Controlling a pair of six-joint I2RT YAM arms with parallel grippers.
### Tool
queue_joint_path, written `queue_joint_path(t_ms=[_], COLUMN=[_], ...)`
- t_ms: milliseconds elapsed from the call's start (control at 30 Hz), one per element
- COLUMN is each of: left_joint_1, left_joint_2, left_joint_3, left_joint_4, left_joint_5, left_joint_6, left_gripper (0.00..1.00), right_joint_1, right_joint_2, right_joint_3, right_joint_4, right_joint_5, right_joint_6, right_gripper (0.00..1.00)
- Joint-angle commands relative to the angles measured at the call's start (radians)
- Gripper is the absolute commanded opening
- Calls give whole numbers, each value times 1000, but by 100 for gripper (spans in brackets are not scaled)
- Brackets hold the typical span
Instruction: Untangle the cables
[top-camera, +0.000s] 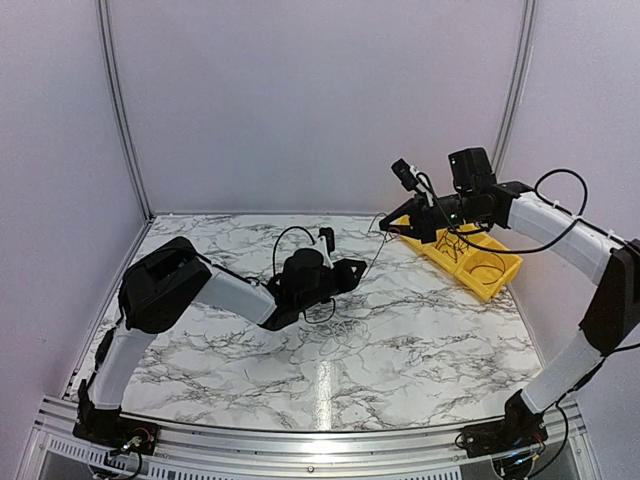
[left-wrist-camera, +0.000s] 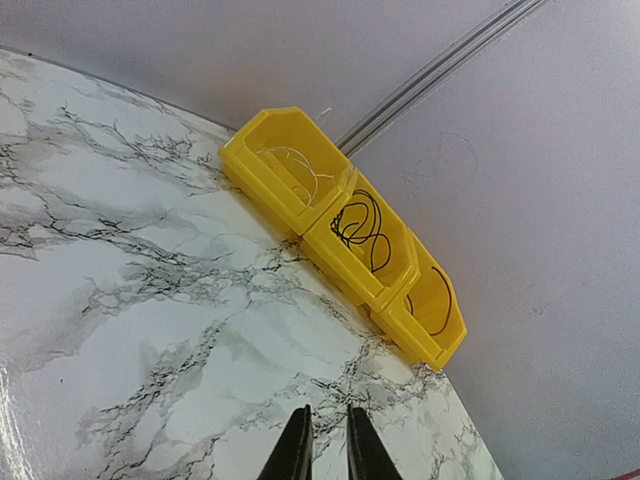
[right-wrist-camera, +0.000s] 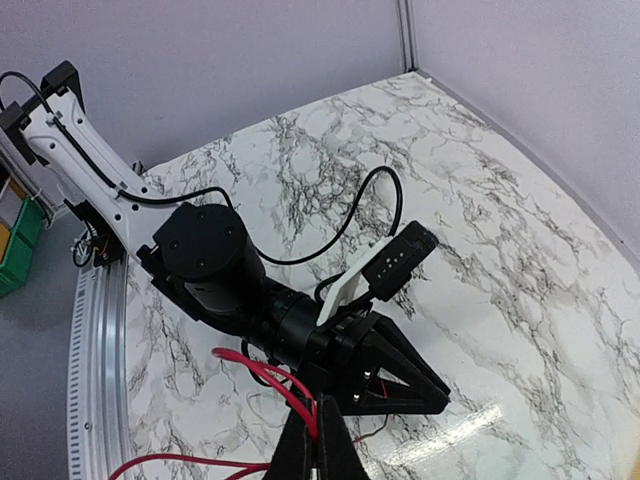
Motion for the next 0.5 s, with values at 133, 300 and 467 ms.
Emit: queue_joint_path(t_ms=[133, 300, 467], left_joint_1=[38, 67, 90], left_joint_2=[-49, -150, -329], left_joint_3=[-123, -221, -302], left_joint_4=[-21, -28, -158], left_joint_5=[8, 44, 63], left_joint_6=[35, 69, 127], left_gripper=[14, 16, 30], right_joint_1=[-169, -308, -468], right_joint_2=[-116, -148, -131], right_joint_3=[128, 122, 85], right_joint_4=[-60, -77, -123], right_joint_5=[-82, 5, 142], right_joint_6=[17, 3, -38], right_gripper=[0, 0, 0])
